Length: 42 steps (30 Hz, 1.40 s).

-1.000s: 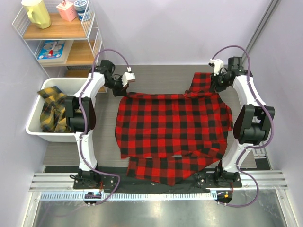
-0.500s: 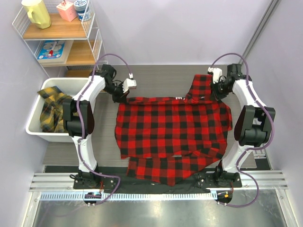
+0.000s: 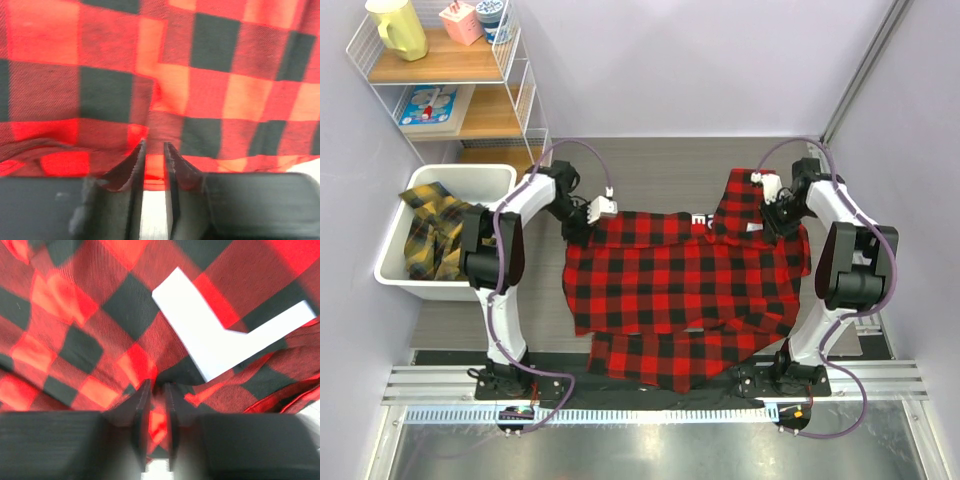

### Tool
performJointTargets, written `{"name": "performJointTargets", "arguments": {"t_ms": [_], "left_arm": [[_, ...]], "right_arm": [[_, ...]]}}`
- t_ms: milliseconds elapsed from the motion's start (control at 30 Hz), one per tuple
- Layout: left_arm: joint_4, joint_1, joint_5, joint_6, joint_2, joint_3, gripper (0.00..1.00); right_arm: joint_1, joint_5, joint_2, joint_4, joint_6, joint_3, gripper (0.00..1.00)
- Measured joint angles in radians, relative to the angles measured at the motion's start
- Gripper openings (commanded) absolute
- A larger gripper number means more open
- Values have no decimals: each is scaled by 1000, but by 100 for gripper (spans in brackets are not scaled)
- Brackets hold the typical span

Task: Fold and stack the long sleeve shirts
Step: Fold the shirt

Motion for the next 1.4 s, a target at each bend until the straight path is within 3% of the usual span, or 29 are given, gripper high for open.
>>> {"name": "performJointTargets", "arguments": {"t_ms": [67, 100, 233, 433, 600, 867, 967, 1067, 1167, 1200, 1300, 1333, 1400], "left_arm": [[-27, -8, -8, 4, -1, 1, 30], [-51, -11, -10, 3, -1, 15, 31], [-101, -1, -8, -55, 1, 138, 34], [-34, -3, -21, -184, 5, 233, 36], [34, -31, -33, -317, 54, 251, 45], [134, -35, -35, -489, 75, 280, 56], [160, -29, -34, -532, 75, 293, 64], [169, -18, -31, -575, 76, 314, 65], [173, -3, -27, -609, 81, 345, 65], [178, 3, -26, -623, 82, 354, 65], [197, 18, -21, -657, 82, 363, 65], [204, 23, -20, -670, 82, 363, 65], [217, 30, -20, -690, 82, 363, 65]], "right_arm": [[-3, 12, 14, -35, -21, 8, 47], [-5, 11, 21, -60, -27, 21, 49], [-27, -16, 50, -150, -31, 140, 50], [-43, -67, 149, -161, 87, 361, 50], [-52, -59, 298, -87, 273, 492, 59], [-67, 18, 554, 40, 445, 798, 85], [-71, 32, 621, 77, 475, 867, 86], [-74, 28, 664, 96, 490, 885, 87], [-76, -4, 694, 103, 494, 886, 70], [-77, -19, 700, 108, 494, 888, 52], [-77, -101, 700, 119, 489, 892, 32], [-77, -132, 700, 119, 487, 892, 19], [-77, -187, 699, 122, 479, 891, 10]]}}
